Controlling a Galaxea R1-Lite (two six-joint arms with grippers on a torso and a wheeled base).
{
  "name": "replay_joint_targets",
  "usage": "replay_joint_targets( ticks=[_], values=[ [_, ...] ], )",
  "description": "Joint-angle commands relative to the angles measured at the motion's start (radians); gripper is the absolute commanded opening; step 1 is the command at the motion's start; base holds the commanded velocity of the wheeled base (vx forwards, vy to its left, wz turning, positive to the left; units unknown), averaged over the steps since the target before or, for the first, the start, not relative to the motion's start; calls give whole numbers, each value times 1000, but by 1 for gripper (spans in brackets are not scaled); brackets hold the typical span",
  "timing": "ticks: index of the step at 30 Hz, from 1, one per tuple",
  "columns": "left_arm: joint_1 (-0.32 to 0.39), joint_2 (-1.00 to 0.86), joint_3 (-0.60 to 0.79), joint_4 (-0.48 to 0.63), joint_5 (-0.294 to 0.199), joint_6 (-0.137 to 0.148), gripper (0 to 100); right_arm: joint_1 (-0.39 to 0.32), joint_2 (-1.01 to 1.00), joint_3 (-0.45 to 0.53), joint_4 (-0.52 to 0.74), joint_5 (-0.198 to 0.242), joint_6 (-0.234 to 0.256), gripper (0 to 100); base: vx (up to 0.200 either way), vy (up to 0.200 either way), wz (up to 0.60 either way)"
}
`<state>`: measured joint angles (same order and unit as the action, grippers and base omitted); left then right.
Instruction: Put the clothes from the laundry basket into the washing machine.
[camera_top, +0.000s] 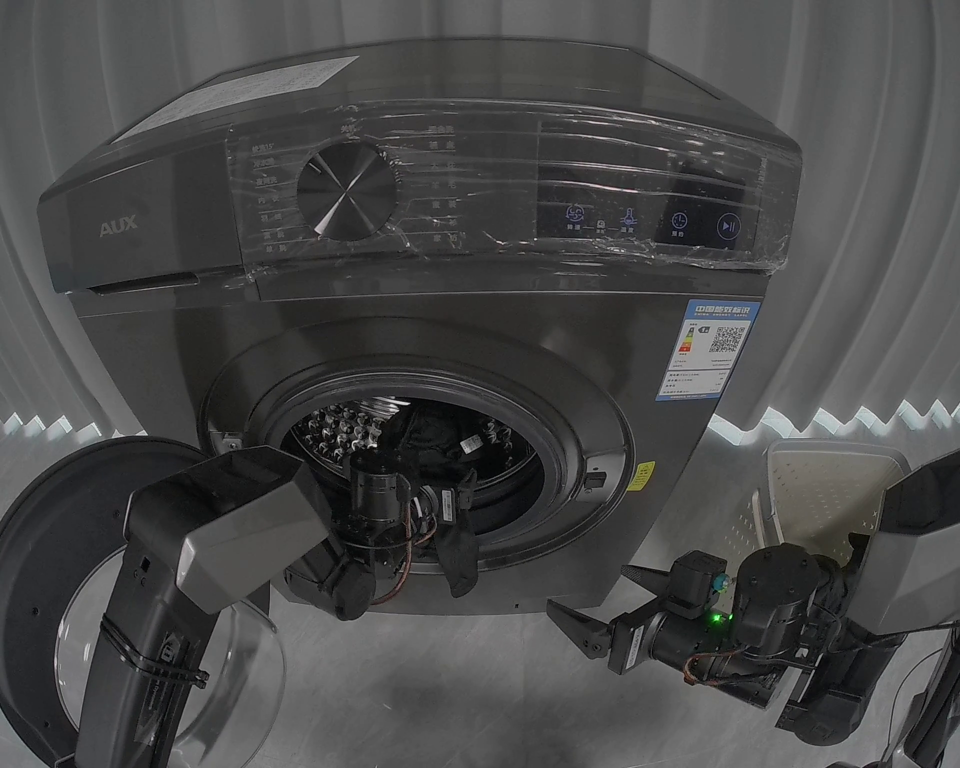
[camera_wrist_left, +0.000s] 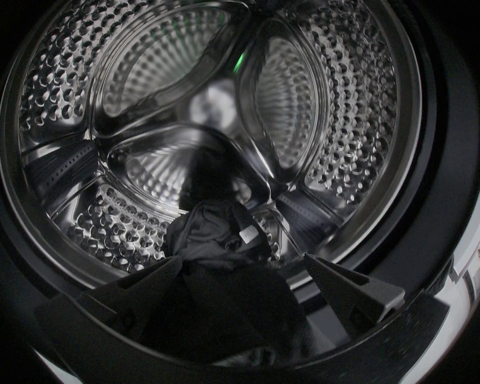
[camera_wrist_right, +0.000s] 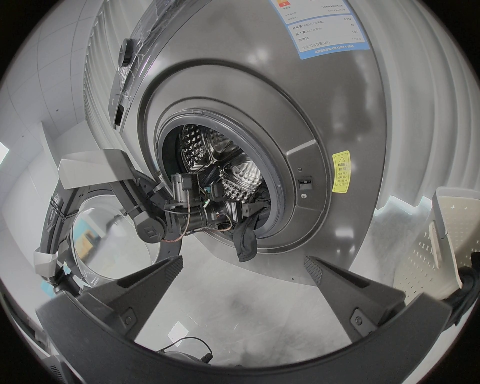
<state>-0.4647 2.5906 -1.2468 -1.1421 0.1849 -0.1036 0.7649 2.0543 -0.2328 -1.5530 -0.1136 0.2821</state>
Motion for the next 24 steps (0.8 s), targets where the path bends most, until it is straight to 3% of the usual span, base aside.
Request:
replay_joint_targets(
  ticks=[1,8,9,21,24],
  values=[
    [0,43,15,-2,1,10,100,1,3,0,-7,0,0,100,0,0,0],
    [6,59,21,-5,10,15,100,1,3,0,-7,0,0,100,0,0,0],
    [6,59,23,-5,11,15,0,1,3,0,-7,0,0,100,0,0,0],
    [6,49,-45,-11,16,10,0,1,3,0,-7,0,0,100,0,0,0],
    [21,57,-198,-25,54,5,0,1,1,0,-7,0,0,100,0,0,0]
  ],
)
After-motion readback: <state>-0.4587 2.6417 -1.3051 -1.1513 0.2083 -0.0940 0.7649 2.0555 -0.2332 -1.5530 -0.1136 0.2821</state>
